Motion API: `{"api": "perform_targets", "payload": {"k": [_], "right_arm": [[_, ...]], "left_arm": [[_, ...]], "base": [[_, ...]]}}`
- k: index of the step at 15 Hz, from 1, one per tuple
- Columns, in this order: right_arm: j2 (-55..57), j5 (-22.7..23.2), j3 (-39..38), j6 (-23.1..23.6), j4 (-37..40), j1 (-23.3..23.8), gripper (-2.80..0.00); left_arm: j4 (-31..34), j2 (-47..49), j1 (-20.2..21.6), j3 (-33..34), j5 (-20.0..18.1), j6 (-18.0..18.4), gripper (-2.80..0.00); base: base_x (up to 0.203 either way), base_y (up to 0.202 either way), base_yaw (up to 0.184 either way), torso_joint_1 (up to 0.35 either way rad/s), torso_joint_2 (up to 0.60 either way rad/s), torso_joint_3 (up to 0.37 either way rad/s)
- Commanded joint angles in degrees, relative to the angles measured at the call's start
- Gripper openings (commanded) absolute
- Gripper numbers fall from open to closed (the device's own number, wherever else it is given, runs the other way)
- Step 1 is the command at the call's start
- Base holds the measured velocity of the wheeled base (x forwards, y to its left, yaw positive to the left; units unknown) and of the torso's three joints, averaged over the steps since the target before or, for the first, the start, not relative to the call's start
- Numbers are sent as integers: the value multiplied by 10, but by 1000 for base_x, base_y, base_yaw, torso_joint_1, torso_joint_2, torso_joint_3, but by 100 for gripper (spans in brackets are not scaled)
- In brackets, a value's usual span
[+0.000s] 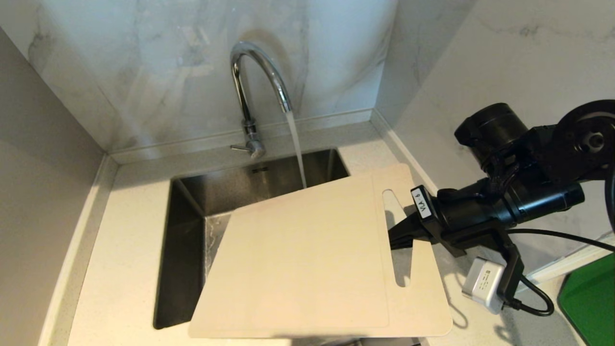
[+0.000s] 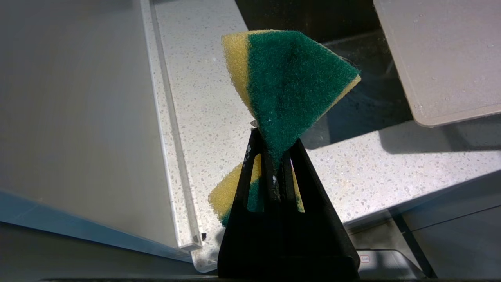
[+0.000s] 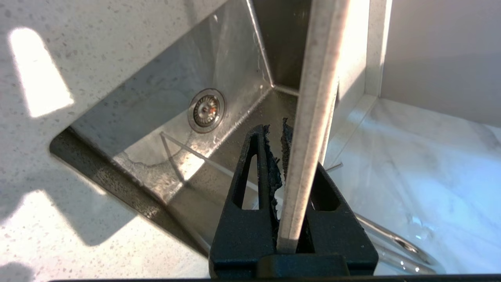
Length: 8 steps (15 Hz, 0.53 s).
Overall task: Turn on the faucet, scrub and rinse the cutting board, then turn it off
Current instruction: Scrub the cutting board underwater
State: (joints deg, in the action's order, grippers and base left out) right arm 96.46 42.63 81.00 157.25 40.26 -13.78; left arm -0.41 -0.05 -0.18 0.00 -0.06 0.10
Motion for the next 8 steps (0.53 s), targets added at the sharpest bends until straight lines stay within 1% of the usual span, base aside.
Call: {"api": "perform_targets", "payload": {"k": [1,5,8], "right_arm": [[0,3,-23,9,-7,0,-280],[2,7,-24,9,-17,-1,-280],[9,7,-40,9,-54,-9,-280]], "left_arm": [[0,-1,0,1,0,0,-280],[0,0,0,1,0,0,-280],[1,0,0,0,1,1,-280]], "base": [[0,0,0,0,0,0],[0,0,0,0,0,0],[0,0,0,0,0,0]]}}
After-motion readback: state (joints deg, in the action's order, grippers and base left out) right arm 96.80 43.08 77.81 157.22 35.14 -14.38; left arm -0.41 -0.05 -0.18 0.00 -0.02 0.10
